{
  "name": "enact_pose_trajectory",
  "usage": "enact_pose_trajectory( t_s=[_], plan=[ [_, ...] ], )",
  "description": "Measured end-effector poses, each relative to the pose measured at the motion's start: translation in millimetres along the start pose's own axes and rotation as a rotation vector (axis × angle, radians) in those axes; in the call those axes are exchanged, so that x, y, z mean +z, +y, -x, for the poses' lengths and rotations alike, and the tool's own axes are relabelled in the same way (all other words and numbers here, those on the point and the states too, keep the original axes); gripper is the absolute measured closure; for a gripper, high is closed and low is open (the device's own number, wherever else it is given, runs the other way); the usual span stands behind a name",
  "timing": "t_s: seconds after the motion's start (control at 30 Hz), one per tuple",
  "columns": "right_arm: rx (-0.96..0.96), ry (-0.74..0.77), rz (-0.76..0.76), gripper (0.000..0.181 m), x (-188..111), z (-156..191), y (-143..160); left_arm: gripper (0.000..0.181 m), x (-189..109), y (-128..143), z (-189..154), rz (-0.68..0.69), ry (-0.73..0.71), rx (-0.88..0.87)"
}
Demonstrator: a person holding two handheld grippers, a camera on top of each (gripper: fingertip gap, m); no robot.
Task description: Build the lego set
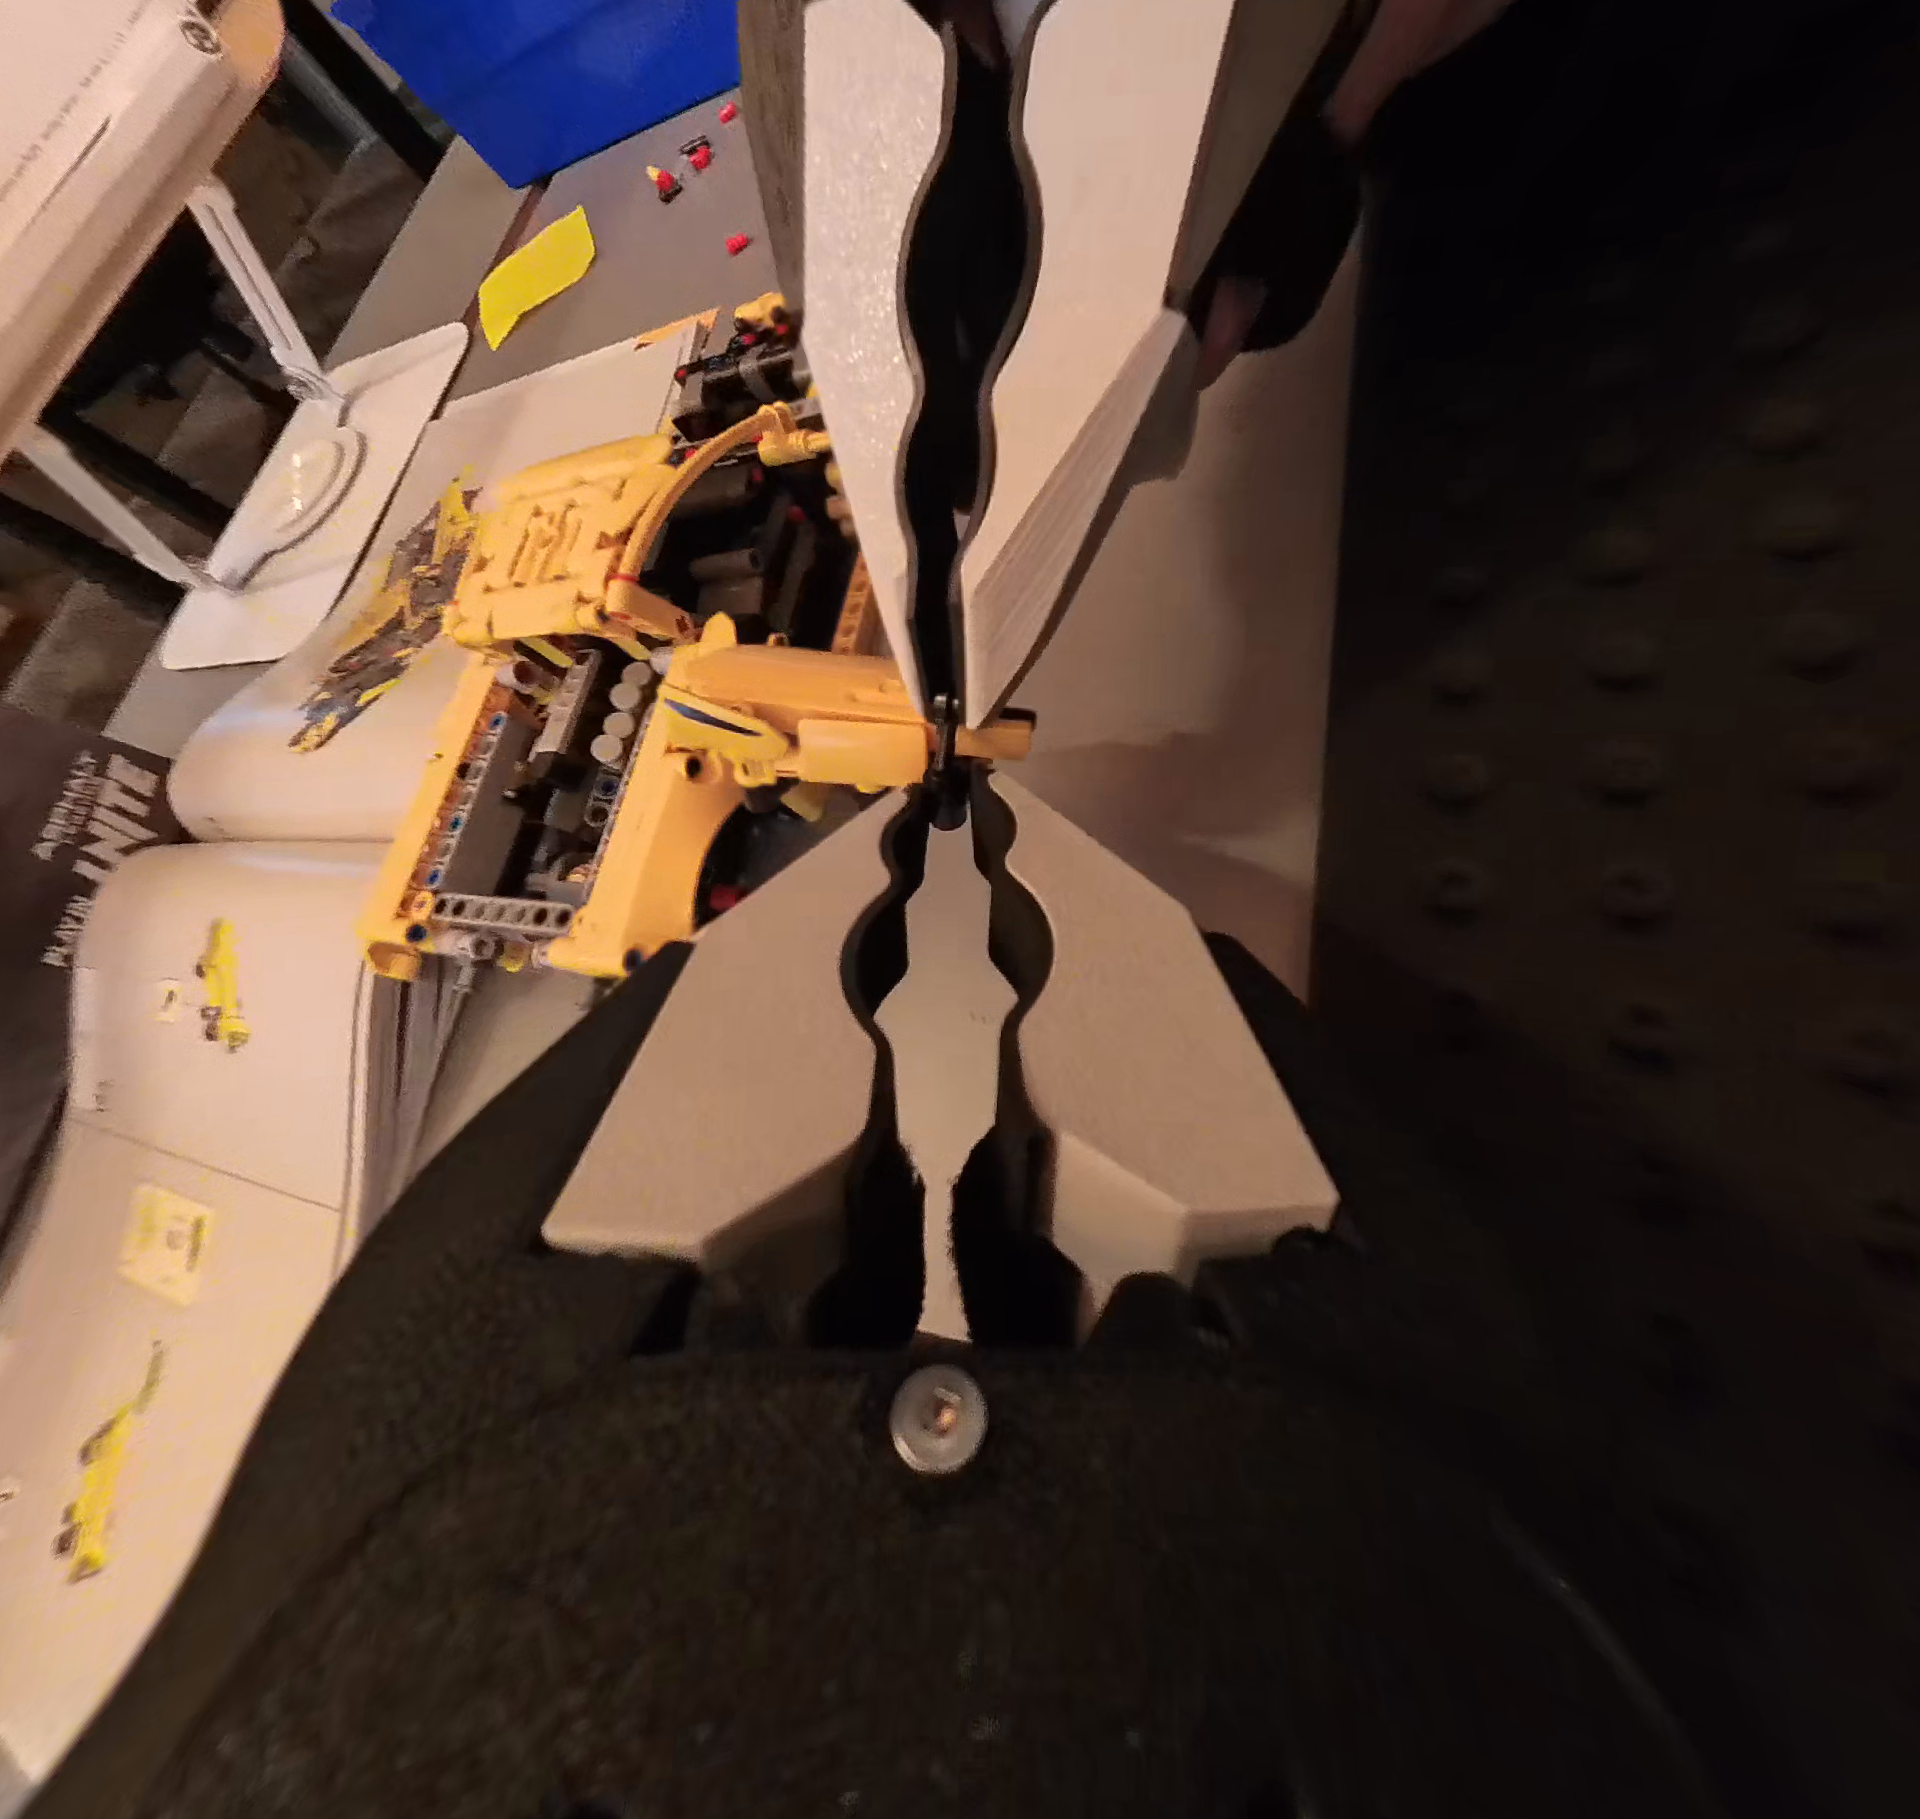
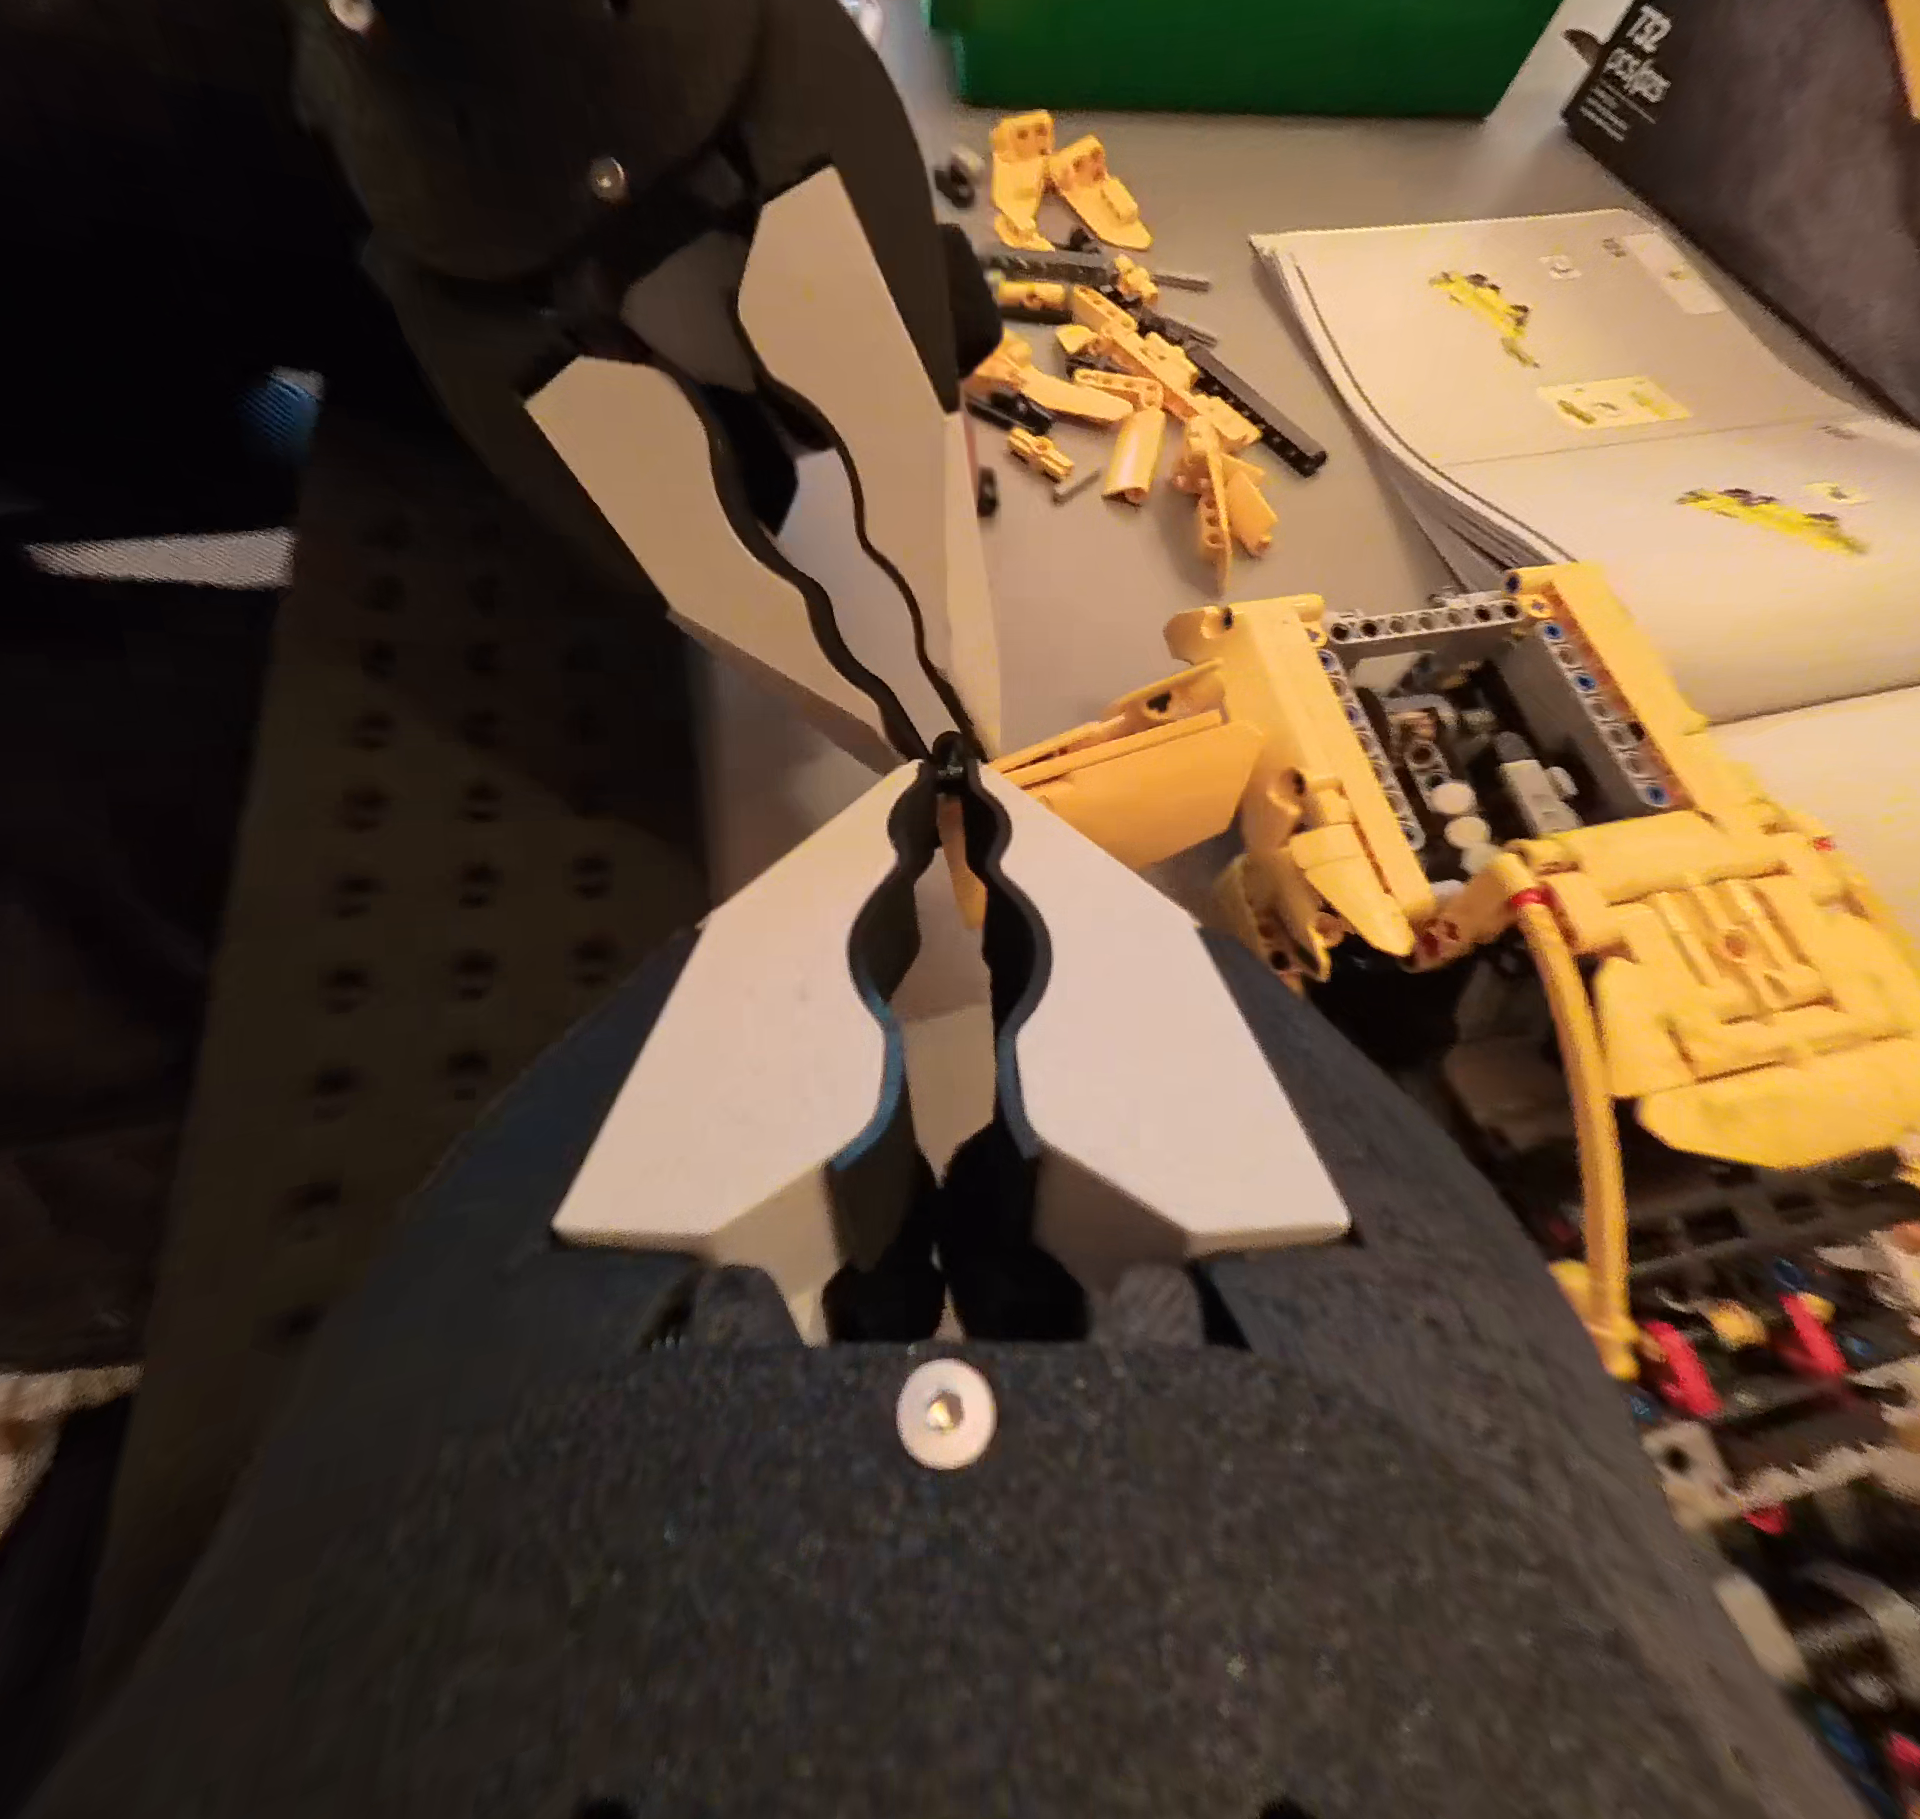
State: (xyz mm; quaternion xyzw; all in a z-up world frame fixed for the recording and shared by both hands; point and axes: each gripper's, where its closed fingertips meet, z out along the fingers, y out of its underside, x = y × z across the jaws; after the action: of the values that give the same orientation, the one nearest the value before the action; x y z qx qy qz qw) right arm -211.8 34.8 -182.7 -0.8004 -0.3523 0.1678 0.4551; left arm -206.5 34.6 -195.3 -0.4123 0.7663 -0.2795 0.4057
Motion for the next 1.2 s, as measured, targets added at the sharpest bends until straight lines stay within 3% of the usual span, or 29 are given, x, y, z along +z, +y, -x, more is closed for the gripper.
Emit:
enact_pose_trajectory(
  t_s=[0.17,0.3,0.47,0.77,0.93,1.07,1.2],
  plan=[
    [0.184,-0.168,-0.103,0.177,-5,7,-4,0.174,-21,6,-6,0.037,0.068,-0.046],
    [0.15,-0.158,-0.074,0.177,6,12,-3,0.173,-45,21,-15,0.192,0.153,-0.011],
    [0.117,-0.158,0.008,0.177,22,23,5,0.173,-47,11,-22,0.185,0.192,-0.033],
    [0.18,-0.216,0.022,0.177,18,25,15,0.174,-37,-2,-24,-0.026,0.251,-0.296],
    [0.308,-0.318,-0.188,0.177,-13,21,-13,0.174,-40,-8,-22,-0.145,0.264,-0.36],
    [0.337,-0.408,-0.188,0.178,-10,32,-16,0.174,-44,-20,-22,-0.263,0.298,-0.389],
    [0.352,-0.436,-0.197,0.178,-11,35,-17,0.174,-43,-19,-26,-0.273,0.309,-0.369]
  ],
)
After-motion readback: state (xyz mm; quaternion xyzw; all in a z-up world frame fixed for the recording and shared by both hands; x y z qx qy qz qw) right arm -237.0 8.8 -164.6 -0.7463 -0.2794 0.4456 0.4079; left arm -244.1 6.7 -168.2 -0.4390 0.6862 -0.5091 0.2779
